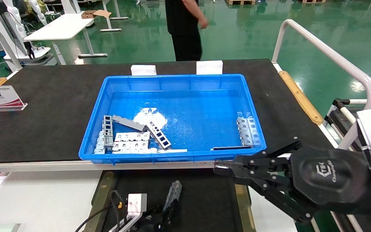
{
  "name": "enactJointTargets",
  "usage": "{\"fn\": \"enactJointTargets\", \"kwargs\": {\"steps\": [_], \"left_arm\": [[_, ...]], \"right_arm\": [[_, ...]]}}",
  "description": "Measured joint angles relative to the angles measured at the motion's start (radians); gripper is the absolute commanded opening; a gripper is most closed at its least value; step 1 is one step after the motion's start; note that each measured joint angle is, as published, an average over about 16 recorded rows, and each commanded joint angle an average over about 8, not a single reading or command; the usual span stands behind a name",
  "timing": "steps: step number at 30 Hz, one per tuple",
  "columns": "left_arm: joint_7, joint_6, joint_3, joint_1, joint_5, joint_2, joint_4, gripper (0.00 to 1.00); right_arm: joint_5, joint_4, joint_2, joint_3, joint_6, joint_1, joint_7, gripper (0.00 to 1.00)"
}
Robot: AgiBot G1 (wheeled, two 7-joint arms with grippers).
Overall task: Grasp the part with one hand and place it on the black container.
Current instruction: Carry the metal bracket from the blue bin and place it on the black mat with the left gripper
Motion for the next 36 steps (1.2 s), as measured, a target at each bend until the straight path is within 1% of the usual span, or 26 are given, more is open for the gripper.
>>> {"fn": "enactJointTargets", "kwargs": {"steps": [5, 10, 18, 21, 23, 24, 25, 28, 29, 31, 32, 33, 36], "left_arm": [[0.006, -0.042, -0.055, -0.009, 0.024, 0.091, 0.077, 0.0], [0.008, -0.054, -0.097, -0.022, 0.049, 0.155, 0.143, 0.0], [-0.009, -0.061, -0.121, -0.045, 0.066, 0.204, 0.216, 0.01], [-0.023, -0.068, -0.118, -0.052, 0.067, 0.21, 0.231, 0.07], [-0.033, -0.074, -0.113, -0.056, 0.066, 0.212, 0.239, 0.14], [-0.039, -0.078, -0.11, -0.058, 0.066, 0.213, 0.242, 0.19], [-0.044, -0.081, -0.106, -0.06, 0.067, 0.213, 0.244, 0.27], [-0.062, -0.092, -0.096, -0.065, 0.069, 0.214, 0.251, 0.6], [-0.067, -0.095, -0.093, -0.066, 0.07, 0.214, 0.252, 0.7], [-0.08, -0.102, -0.087, -0.069, 0.074, 0.215, 0.255, 0.88], [-0.086, -0.104, -0.084, -0.07, 0.076, 0.215, 0.256, 0.95], [-0.092, -0.107, -0.081, -0.071, 0.079, 0.215, 0.257, 1.0], [-0.109, -0.112, -0.072, -0.074, 0.088, 0.215, 0.258, 1.0]], "right_arm": [[0.0, 0.0, 0.0, 0.0, 0.0, 0.0, 0.0, 0.0], [0.0, 0.0, 0.0, 0.0, 0.0, 0.0, 0.0, 0.0], [0.0, 0.0, 0.0, 0.0, 0.0, 0.0, 0.0, 0.0], [0.0, 0.0, 0.0, 0.0, 0.0, 0.0, 0.0, 0.02], [0.0, 0.0, 0.0, 0.0, 0.0, 0.0, 0.0, 0.1], [0.0, 0.0, 0.0, 0.0, 0.0, 0.0, 0.0, 0.18], [0.0, 0.0, 0.0, 0.0, 0.0, 0.0, 0.0, 0.31], [0.0, 0.0, 0.0, 0.0, 0.0, 0.0, 0.0, 0.68], [0.0, 0.0, 0.0, 0.0, 0.0, 0.0, 0.0, 0.78], [0.0, 0.0, 0.0, 0.0, 0.0, 0.0, 0.0, 0.96], [0.0, 0.0, 0.0, 0.0, 0.0, 0.0, 0.0, 1.0], [0.0, 0.0, 0.0, 0.0, 0.0, 0.0, 0.0, 1.0], [0.0, 0.0, 0.0, 0.0, 0.0, 0.0, 0.0, 1.0]]}}
